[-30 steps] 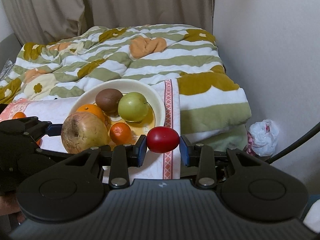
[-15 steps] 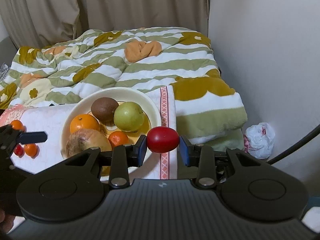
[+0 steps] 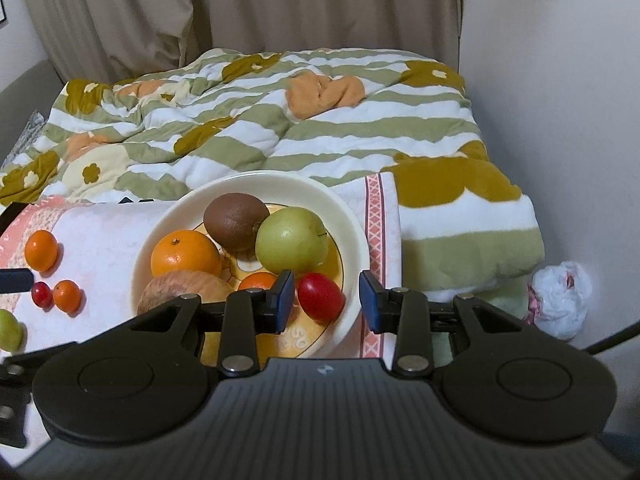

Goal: Organize fruits
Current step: 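Open the left tool to drop the apple in the bowl while the right tool releases the tomato, then withdraw both tools from the bowl toward the remaining fruits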

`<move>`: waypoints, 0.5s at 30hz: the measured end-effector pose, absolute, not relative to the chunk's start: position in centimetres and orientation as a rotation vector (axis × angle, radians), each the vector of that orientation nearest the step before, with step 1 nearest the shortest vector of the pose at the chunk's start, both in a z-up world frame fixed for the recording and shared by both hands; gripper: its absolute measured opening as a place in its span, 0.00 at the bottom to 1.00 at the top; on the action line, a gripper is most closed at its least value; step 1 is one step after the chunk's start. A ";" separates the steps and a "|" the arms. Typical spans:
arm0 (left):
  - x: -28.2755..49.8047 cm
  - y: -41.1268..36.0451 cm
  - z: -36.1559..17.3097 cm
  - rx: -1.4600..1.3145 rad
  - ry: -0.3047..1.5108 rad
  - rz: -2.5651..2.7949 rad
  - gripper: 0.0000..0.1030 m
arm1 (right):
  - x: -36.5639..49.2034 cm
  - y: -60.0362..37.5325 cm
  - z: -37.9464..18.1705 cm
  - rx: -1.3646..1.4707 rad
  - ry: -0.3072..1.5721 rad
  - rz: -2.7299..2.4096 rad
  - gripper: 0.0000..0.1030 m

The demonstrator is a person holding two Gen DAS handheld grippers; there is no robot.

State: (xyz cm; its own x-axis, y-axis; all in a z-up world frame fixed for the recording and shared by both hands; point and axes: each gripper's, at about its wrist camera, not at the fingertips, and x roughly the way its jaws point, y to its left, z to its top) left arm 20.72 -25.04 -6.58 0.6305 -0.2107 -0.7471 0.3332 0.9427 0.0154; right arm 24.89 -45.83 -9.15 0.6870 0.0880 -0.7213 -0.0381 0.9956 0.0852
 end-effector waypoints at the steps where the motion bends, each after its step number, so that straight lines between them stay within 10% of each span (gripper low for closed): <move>1: 20.4 -24.9 -6.4 0.157 0.824 -0.297 1.00 | 24.9 -45.8 -9.2 0.063 0.810 0.078 0.50; 8: 18.4 -23.7 -6.1 0.105 0.823 -0.216 1.00 | 23.1 -45.7 -7.6 0.065 0.747 0.117 0.99; 15: 15.6 -23.0 -4.5 0.053 0.792 -0.138 1.00 | 20.1 -44.7 -4.8 0.011 0.698 0.149 1.00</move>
